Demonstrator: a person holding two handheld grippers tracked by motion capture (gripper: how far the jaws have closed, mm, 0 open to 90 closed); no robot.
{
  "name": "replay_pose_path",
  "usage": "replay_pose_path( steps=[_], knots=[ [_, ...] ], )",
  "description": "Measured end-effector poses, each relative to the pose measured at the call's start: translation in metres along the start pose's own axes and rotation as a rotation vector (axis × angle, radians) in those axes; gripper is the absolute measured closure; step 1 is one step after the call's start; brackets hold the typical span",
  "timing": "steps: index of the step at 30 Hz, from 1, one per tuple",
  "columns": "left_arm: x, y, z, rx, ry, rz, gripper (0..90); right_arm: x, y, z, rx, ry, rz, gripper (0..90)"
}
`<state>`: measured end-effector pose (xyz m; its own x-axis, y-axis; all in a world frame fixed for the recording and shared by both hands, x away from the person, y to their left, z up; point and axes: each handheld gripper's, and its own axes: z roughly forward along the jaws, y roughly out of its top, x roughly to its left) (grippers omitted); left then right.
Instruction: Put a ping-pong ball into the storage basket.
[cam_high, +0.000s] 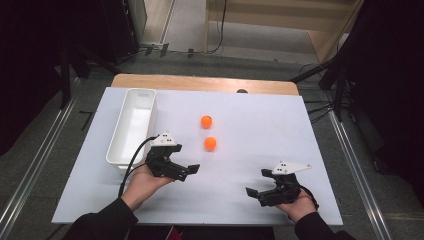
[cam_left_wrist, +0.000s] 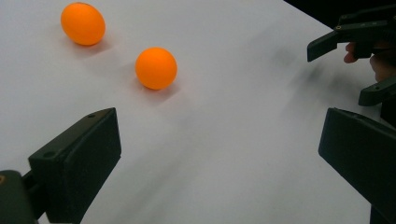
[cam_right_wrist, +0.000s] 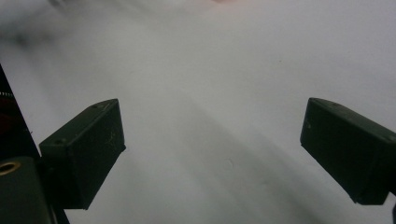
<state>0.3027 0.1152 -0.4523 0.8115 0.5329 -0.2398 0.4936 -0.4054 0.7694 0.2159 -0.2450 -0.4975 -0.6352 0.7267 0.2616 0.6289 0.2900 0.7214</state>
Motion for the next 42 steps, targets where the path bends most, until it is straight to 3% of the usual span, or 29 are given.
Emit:
replay_pose_path(
  steps=[21, 42],
  knots=[
    [0.009, 0.02, 0.019, -0.02, 0.027, -0.004, 0.0, -0.004, 0.0, -0.002, -0.047, -0.019, 0.037, 5.1],
    [0.019, 0.034, 0.038, -0.022, 0.047, 0.006, 0.0, -0.003, 0.0, -0.002, -0.04, -0.021, 0.038, 5.1]
  ],
)
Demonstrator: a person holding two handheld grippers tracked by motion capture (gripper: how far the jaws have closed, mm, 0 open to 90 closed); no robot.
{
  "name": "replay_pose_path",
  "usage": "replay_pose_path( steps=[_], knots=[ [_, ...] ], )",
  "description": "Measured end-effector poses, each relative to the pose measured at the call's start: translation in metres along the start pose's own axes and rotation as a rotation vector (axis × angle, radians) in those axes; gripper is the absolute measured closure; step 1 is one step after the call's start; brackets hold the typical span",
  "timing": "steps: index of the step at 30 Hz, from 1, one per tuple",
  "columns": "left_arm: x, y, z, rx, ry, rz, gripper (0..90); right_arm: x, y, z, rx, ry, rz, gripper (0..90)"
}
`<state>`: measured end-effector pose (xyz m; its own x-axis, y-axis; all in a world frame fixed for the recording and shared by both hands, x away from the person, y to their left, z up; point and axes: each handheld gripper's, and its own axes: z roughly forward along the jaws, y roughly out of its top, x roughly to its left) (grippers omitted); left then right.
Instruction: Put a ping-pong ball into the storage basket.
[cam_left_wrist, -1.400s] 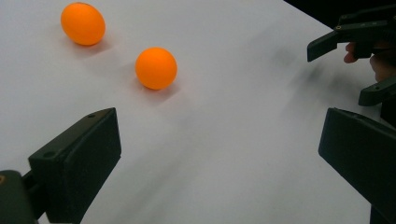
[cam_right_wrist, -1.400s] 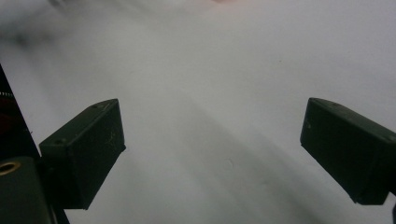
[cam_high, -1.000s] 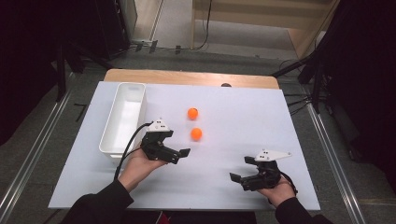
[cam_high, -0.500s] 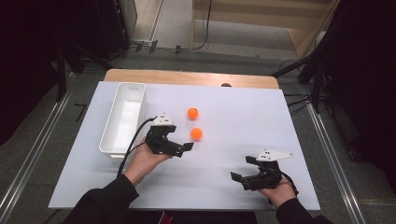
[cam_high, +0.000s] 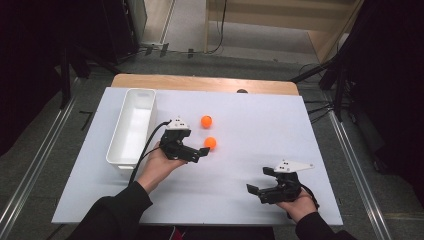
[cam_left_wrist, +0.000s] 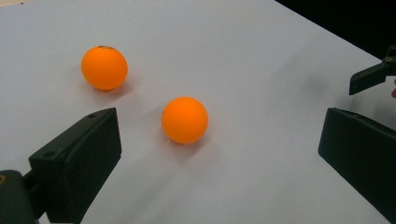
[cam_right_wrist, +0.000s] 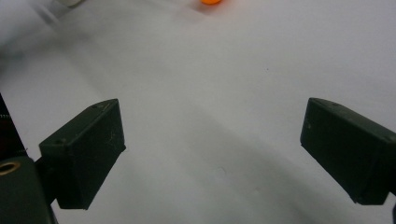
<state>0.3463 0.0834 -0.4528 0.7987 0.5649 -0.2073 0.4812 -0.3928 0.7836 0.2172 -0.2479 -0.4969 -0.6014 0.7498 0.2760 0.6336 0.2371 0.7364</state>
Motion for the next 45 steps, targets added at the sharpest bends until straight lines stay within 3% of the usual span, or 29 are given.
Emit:
replay_pose_path(
  steps=[15, 36, 45],
  knots=[
    [0.005, 0.013, 0.015, -0.022, 0.02, 0.029, 1.3, 0.001, 0.001, 0.001, 0.007, 0.008, -0.015, 5.1],
    [0.011, 0.025, 0.047, 0.003, 0.026, 0.043, 1.3, 0.001, 0.001, 0.001, 0.01, 0.014, -0.025, 5.1],
    [0.01, 0.028, 0.052, 0.008, 0.033, 0.05, 1.3, 0.0, 0.0, 0.0, 0.008, 0.015, -0.018, 5.1]
  ],
)
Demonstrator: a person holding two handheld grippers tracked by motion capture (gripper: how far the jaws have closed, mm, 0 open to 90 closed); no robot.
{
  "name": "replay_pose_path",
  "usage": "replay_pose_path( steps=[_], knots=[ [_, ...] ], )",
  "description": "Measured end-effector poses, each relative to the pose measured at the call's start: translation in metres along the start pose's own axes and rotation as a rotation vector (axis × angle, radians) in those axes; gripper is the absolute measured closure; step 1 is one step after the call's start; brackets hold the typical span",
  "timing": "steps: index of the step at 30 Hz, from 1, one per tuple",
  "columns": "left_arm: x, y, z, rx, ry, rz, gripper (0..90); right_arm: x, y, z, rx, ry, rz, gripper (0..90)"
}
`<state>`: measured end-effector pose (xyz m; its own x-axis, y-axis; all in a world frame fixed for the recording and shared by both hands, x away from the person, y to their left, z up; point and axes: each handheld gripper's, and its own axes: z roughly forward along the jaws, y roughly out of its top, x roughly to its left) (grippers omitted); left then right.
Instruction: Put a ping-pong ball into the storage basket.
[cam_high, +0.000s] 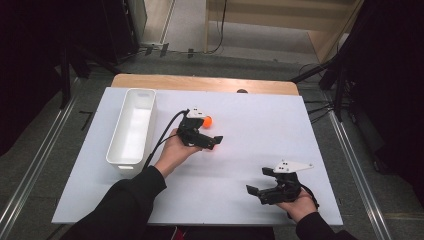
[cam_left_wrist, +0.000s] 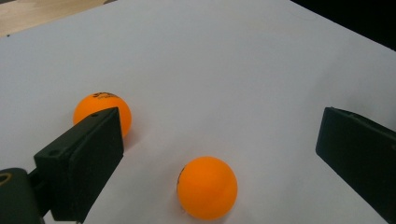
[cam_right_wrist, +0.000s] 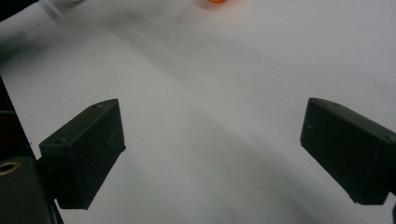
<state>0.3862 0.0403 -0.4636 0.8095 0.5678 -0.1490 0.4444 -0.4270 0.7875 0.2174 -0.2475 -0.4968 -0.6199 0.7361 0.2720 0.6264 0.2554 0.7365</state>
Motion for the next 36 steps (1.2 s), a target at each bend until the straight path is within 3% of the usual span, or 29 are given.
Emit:
replay_pose_path(
  steps=[3, 5, 20, 36],
  knots=[
    [-0.002, -0.001, 0.001, -0.003, 0.041, 0.024, 1.5, 0.001, 0.0, 0.0, -0.002, 0.005, -0.002, 5.1],
    [-0.002, -0.002, -0.001, -0.025, 0.04, 0.026, 7.0, 0.001, 0.0, 0.0, 0.0, 0.007, -0.007, 5.1],
    [0.0, -0.013, 0.007, -0.025, 0.033, -0.004, 7.2, 0.001, 0.0, 0.0, 0.0, 0.009, -0.008, 5.1],
    [0.001, -0.027, 0.019, 0.029, 0.042, 0.008, 7.2, 0.002, 0.0, 0.0, 0.005, 0.012, -0.013, 5.1]
  ],
)
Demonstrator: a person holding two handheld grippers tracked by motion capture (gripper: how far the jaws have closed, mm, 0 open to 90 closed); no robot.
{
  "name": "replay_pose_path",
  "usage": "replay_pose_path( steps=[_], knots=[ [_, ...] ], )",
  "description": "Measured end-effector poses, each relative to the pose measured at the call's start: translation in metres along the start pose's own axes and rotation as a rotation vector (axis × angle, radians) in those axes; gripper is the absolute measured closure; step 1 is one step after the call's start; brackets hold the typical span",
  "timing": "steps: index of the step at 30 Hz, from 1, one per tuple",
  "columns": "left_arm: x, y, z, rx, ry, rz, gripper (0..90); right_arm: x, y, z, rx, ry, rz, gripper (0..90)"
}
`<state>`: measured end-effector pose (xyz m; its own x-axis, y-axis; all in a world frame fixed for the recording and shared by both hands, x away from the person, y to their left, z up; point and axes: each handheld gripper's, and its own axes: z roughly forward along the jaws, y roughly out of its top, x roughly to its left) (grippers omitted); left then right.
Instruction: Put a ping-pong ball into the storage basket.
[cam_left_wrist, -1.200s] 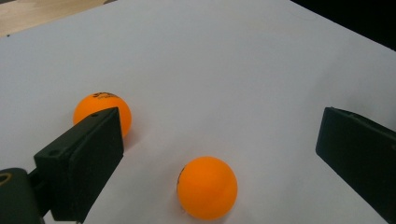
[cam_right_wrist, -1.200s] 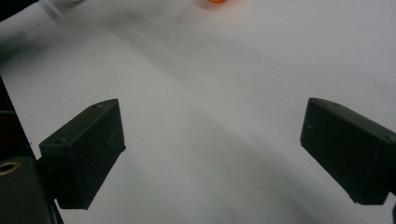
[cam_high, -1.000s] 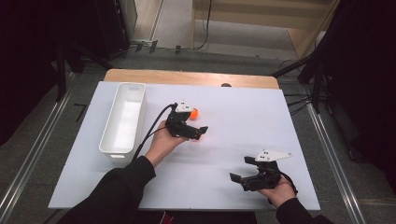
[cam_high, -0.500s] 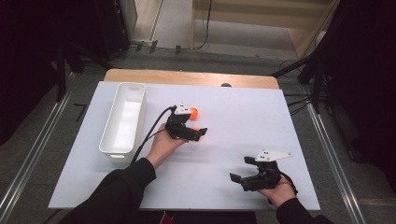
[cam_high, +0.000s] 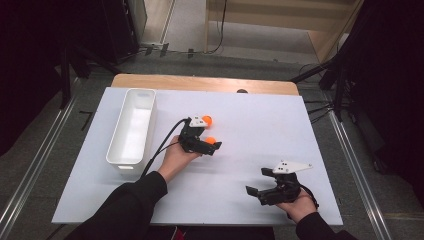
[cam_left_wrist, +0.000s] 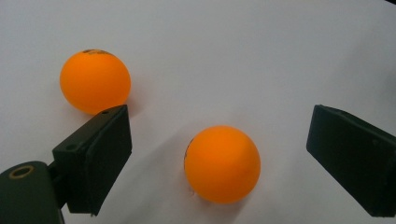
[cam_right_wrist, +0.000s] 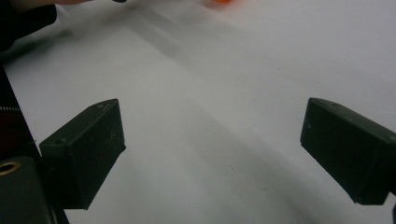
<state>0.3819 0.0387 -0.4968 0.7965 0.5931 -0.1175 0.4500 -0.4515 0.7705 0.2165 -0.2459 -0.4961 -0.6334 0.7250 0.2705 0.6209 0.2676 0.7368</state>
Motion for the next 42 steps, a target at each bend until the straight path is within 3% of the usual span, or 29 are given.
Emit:
replay_pose_path(
  steps=[9, 13, 19, 24, 33, 36, 39, 42],
  knots=[
    [-0.001, -0.007, 0.008, 0.042, 0.005, 0.011, 7.2, 0.0, 0.0, 0.0, -0.001, -0.001, -0.005, 5.1],
    [-0.001, -0.011, 0.014, 0.101, 0.013, 0.027, 7.2, 0.0, 0.0, -0.001, 0.001, -0.003, -0.005, 5.1],
    [-0.004, -0.012, 0.015, 0.109, 0.035, 0.052, 7.2, 0.001, 0.0, 0.0, 0.0, -0.005, -0.005, 5.1],
    [-0.012, -0.012, 0.018, 0.129, 0.094, 0.114, 8.2, 0.001, 0.0, 0.0, 0.003, -0.007, -0.011, 5.1],
    [-0.011, -0.012, 0.016, 0.117, 0.105, 0.103, 14.5, 0.001, 0.0, 0.0, 0.003, -0.003, -0.016, 5.1],
    [-0.011, -0.013, 0.015, 0.103, 0.11, 0.097, 20.1, 0.001, 0.0, 0.0, 0.002, -0.003, -0.019, 5.1],
    [-0.013, -0.014, 0.012, 0.079, 0.102, 0.116, 41.0, 0.001, 0.0, 0.0, 0.003, -0.003, -0.021, 5.1],
    [-0.014, -0.014, 0.012, 0.077, 0.09, 0.128, 46.8, 0.002, 0.0, 0.0, 0.005, -0.002, -0.021, 5.1]
  ],
)
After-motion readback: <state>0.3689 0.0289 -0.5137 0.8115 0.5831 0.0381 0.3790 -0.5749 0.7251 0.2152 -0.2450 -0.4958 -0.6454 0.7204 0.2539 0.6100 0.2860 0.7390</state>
